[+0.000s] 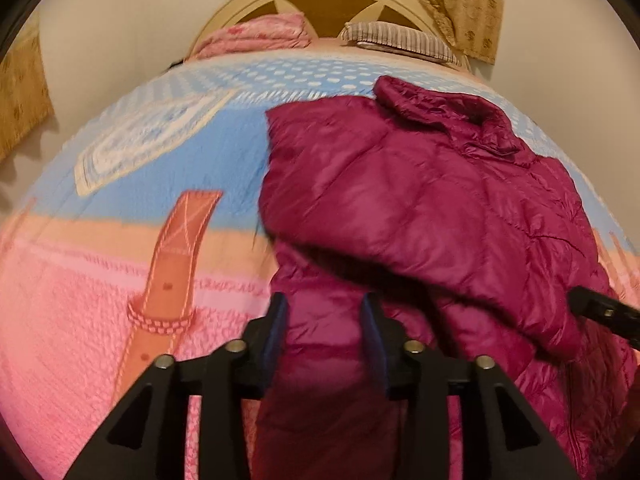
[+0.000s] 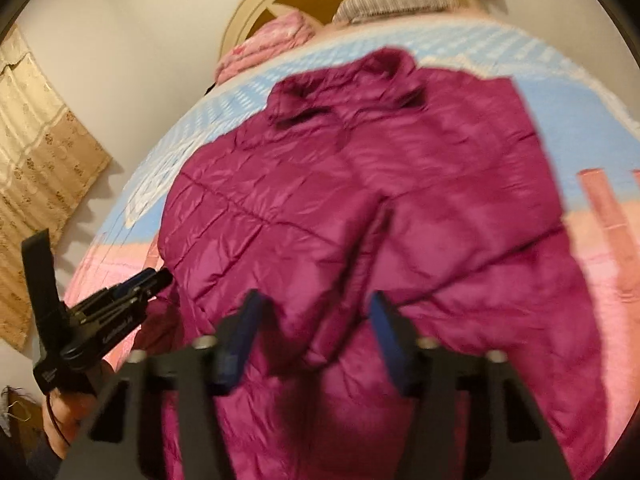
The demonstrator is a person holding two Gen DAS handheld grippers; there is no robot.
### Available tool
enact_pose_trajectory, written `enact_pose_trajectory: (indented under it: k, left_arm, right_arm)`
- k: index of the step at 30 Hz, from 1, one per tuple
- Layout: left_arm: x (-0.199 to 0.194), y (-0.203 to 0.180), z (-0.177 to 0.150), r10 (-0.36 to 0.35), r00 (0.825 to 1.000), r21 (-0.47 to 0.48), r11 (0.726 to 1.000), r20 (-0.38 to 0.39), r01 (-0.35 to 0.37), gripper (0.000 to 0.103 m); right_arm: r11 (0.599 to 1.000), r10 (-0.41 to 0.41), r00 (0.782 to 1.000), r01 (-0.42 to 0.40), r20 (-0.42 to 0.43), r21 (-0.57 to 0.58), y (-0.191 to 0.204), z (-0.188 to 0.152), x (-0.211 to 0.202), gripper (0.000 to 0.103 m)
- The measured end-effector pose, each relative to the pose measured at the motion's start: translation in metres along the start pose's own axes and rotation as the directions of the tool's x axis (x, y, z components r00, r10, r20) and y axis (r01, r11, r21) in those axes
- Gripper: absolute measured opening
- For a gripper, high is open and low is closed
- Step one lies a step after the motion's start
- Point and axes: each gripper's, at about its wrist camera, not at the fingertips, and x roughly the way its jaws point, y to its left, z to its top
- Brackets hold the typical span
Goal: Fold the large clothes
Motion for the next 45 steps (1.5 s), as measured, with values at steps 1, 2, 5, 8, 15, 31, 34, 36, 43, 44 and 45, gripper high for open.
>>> enact_pose_trajectory:
  k: [1, 2, 5, 8, 15, 31, 34, 36, 43, 44, 45]
  left_arm:
    - [-0.001, 0.006, -0.001, -0.016, 1.0, -0.024, 1.0, 0.0, 0.016, 0.044]
    - [-0.002, 0.011, -0.002, -0.035, 0.999, -0.045, 0.998, 0.0, 0.035, 0.045]
    - [-0.007, 0.022, 0.0, -0.059, 0.998, -0.078, 0.995, 0.013, 0.06, 0.045]
    - [-0.018, 0.024, 0.008, -0.045, 0.998, -0.081, 0.996, 0.044, 0.048, 0.045]
    - [-0.037, 0.01, 0.032, -0.03, 0.997, -0.037, 0.999, 0.074, 0.033, 0.046]
    - [0.013, -0.027, 0.108, 0.048, 0.995, -0.033, 0.998, 0.088, -0.045, 0.051]
    - [0.045, -0.025, 0.096, 0.038, 0.999, -0.081, 0.996, 0.031, -0.036, 0.052]
    - [0.059, -0.024, 0.083, 0.029, 1.0, -0.096, 0.995, 0.006, -0.029, 0.052]
    - [0.072, -0.023, 0.065, 0.008, 0.999, -0.078, 0.997, 0.034, -0.006, 0.058]
    - [0.074, -0.022, 0.065, 0.002, 0.999, -0.079, 0.997, 0.034, 0.001, 0.06]
    - [0.076, -0.022, 0.064, -0.004, 0.999, -0.08, 0.997, 0.033, 0.007, 0.062]
  right_arm:
    - [1.0, -0.001, 1.0, 0.001, 0.001, 0.004, -0.001, -0.002, 0.003, 0.035]
    - [1.0, -0.002, 1.0, 0.002, 0.006, 0.002, -0.002, -0.004, 0.004, 0.027]
    - [1.0, -0.001, 1.0, 0.001, 0.026, -0.014, -0.006, -0.014, -0.002, 0.017]
    - [1.0, 0.005, 0.999, -0.005, 0.036, -0.017, -0.013, -0.023, -0.013, 0.014]
    - [0.997, -0.067, 0.996, 0.069, 0.061, -0.027, -0.024, -0.036, -0.024, 0.012]
    - [0.98, -0.179, 0.962, 0.194, 0.205, -0.054, -0.004, -0.004, -0.074, 0.053]
    - [0.982, -0.148, 0.972, 0.166, 0.183, -0.088, 0.007, 0.011, -0.046, 0.053]
    - [0.984, -0.134, 0.978, 0.151, 0.158, -0.096, 0.01, 0.014, -0.026, 0.053]
    - [0.979, -0.168, 0.978, 0.18, 0.121, -0.095, -0.004, 0.0, 0.009, 0.051]
    - [0.979, -0.169, 0.978, 0.181, 0.122, -0.095, -0.005, -0.002, 0.009, 0.051]
    - [0.978, -0.172, 0.977, 0.184, 0.123, -0.097, -0.005, -0.004, 0.01, 0.051]
